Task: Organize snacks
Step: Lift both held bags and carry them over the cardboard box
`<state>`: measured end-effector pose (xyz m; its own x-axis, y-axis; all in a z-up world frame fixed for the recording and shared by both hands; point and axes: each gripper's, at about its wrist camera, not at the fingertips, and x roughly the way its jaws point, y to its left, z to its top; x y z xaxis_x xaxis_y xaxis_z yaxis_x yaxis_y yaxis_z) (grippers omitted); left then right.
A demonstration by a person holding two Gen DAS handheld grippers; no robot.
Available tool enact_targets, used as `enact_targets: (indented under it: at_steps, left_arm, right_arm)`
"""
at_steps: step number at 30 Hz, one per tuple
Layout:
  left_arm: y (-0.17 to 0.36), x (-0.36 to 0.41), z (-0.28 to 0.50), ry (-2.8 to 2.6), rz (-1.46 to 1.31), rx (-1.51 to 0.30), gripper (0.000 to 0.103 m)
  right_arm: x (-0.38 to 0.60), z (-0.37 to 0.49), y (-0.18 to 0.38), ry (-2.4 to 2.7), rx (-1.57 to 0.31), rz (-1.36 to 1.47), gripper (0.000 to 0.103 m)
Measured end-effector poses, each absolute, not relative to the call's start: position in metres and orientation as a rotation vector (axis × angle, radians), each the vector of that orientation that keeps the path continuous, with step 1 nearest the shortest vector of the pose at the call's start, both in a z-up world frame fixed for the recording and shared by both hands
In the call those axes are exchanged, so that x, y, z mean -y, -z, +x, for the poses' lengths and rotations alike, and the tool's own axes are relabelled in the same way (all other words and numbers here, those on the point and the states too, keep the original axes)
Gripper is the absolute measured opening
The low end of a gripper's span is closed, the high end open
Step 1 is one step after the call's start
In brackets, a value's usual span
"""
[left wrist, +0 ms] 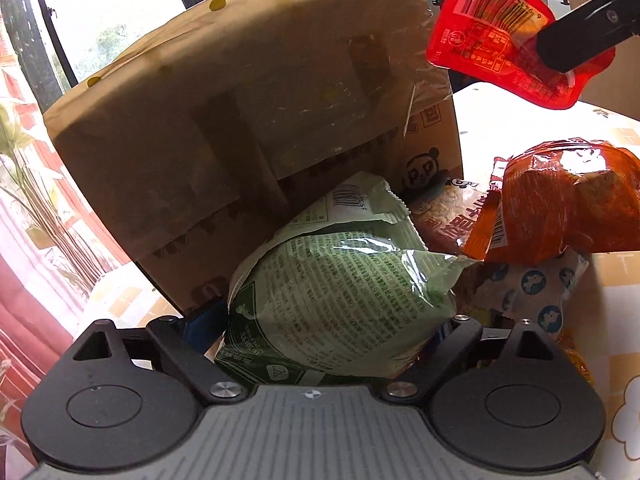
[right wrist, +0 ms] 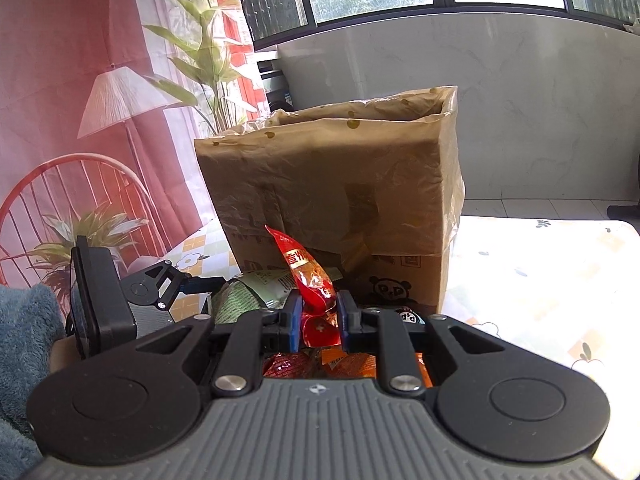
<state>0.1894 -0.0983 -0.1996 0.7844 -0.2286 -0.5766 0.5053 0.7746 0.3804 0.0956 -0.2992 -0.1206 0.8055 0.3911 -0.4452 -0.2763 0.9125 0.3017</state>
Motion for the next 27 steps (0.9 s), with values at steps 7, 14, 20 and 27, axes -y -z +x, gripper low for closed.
enact_targets:
  at_steps: [7, 14, 20, 27]
  left_arm:
    - [0.172, 0.044, 0.193, 0.419, 0.306, -0.606, 0.069]
    - [0.13, -0.007, 0.167, 0.397, 0.131, -0.604, 0.068]
    - [0.088, -0.021, 0.139, 0.397, 0.128, -0.496, 0.068]
    - [0.024, -0.021, 0.144, 0.455, 0.021, -0.399, 0.069]
  right_arm:
    - [0.297, 0.099, 0.119, -0.364, -0.525, 0.233, 0.019]
    - [0.294, 0.095, 0.109, -0.381, -0.49, 0.228, 0.019]
    - [0.296, 0.091, 0.096, -0.379, -0.444, 0.21, 0.019]
    - [0.302, 0.096, 0.069, -0.364, -0.366, 0.202, 0.019]
